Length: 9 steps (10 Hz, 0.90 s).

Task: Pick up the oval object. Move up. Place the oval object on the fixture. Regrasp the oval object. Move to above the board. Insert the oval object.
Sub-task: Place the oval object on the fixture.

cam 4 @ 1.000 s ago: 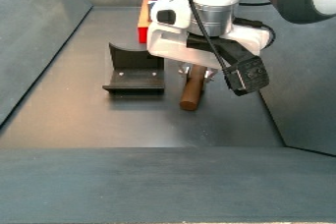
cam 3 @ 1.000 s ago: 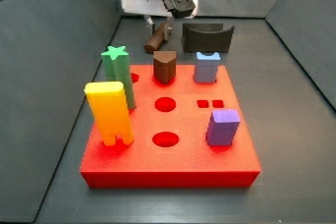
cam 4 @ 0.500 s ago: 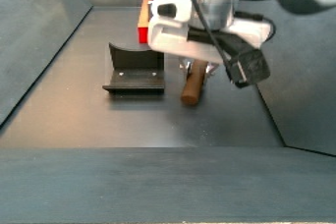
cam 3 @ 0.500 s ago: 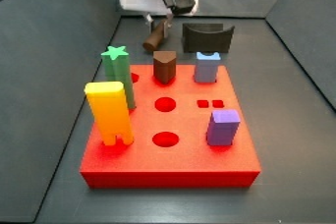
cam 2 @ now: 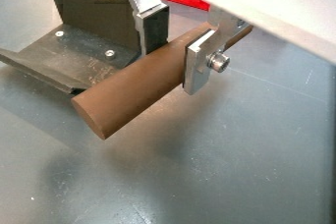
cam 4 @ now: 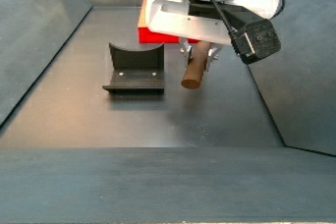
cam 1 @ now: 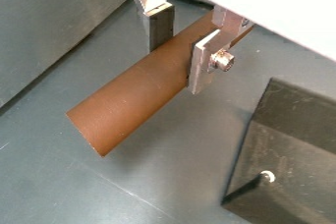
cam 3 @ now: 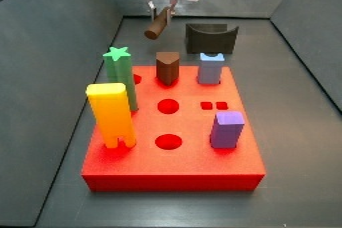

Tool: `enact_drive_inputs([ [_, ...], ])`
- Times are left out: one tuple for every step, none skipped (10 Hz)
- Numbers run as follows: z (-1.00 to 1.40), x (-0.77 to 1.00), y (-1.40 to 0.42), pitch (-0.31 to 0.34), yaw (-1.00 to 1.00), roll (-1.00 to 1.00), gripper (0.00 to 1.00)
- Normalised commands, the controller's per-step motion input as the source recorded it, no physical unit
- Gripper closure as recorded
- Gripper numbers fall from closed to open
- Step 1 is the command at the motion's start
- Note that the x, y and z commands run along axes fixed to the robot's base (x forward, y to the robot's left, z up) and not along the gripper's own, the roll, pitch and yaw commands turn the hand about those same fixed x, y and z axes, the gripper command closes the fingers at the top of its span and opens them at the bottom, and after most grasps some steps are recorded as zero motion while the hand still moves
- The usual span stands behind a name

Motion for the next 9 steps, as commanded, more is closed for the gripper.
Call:
enact_drive_inputs([
  [1.00,0.00,0.00,0.005,0.00,0.00,1.00],
  [1.00,-0.01,-0.01,0.025,0.01,-0.03,1.00],
  [1.00,-0.02,-0.01,0.023,0.02,-0.05,1.00],
  [1.00,-0.02,-0.01,0.021,0.02,-0.07,1.00],
  [1.00,-0.03,-0.01,0.018,0.02,-0.10,1.00],
  [1.00,-0.03,-0.01,0.016,0.01,-0.11,1.00],
  [1.00,-0.03,-0.01,0.012,0.00,-0.12,1.00],
  [1.00,-0.04,-0.01,0.011,0.00,-0.15,1.00],
  [0.92,-0.04,0.00,0.011,-0.01,-0.16,1.00],
])
